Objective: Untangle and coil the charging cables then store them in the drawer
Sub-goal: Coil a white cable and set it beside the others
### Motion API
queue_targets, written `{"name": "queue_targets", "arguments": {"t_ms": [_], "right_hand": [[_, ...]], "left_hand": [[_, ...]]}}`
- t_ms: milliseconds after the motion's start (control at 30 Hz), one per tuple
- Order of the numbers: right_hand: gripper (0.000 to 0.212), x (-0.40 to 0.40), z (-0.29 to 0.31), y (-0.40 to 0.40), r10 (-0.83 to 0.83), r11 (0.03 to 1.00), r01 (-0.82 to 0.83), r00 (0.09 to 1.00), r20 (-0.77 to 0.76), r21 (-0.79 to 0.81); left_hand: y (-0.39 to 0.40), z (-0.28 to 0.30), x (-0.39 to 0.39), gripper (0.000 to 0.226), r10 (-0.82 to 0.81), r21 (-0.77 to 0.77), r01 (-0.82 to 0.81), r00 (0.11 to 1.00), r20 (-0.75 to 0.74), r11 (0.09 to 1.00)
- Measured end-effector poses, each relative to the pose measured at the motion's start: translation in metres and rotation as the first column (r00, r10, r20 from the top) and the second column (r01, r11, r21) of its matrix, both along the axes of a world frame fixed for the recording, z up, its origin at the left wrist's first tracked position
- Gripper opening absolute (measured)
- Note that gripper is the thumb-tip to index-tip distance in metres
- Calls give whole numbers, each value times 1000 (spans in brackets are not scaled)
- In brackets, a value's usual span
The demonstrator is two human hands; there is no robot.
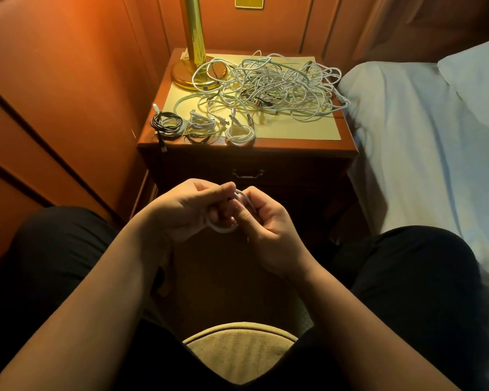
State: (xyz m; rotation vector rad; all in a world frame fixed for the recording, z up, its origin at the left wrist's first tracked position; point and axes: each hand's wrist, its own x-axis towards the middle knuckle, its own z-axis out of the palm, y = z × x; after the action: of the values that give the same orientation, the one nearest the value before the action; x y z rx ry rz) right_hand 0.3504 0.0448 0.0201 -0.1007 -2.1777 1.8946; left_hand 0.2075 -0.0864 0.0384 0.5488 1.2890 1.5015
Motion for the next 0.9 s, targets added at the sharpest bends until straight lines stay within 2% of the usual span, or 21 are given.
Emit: {"name": "queue_targets", "arguments": {"t_ms": [67, 167, 233, 333, 433, 533, 600, 667, 733, 833, 900], "right_hand": [[19, 2, 0, 2, -3, 1000, 3, 1000, -3, 24], [16, 2, -3, 9, -40, 999, 40, 998, 43, -7], [13, 2, -4, 15, -44, 999, 46, 996, 71, -20], [13, 1, -8, 25, -27, 999, 23, 986, 162, 27], [21, 5, -10, 38, -85, 980, 30, 957, 277, 196], [26, 10, -10, 50, -202, 856, -27, 902, 382, 516], [33, 11, -11, 51, -295, 809, -29, 843, 449, 587], [35, 11, -14, 48, -280, 892, 33, 824, 493, 452], [29, 10, -15, 45, -225, 956, 96, 848, 480, 278], [16, 7, -15, 41, -101, 994, 104, 884, 457, 18], [13, 6, -13, 38, -43, 987, 107, 891, 451, -117]], "left_hand": [[0, -3, 0, 56, -4, 13, 5, 999, -46, 1000], [6, -5, 7, 43, 64, -10, -64, 997, 34, 998], [11, -7, 14, 43, 102, -29, -100, 992, 78, 995], [15, -18, 19, 45, 178, -37, -178, 984, 14, 983], [13, -26, 19, 49, 314, -37, -315, 949, -18, 948], [9, -27, 16, 49, 341, -27, -341, 940, 4, 940], [9, -27, 15, 48, 351, -36, -351, 936, 12, 936], [10, -30, 15, 50, 394, -60, -392, 919, 24, 918], [13, -34, 17, 52, 434, -77, -430, 899, 57, 900], [17, -38, 23, 51, 450, -103, -439, 878, 162, 893], [20, -38, 28, 50, 446, -118, -430, 874, 191, 895]]}}
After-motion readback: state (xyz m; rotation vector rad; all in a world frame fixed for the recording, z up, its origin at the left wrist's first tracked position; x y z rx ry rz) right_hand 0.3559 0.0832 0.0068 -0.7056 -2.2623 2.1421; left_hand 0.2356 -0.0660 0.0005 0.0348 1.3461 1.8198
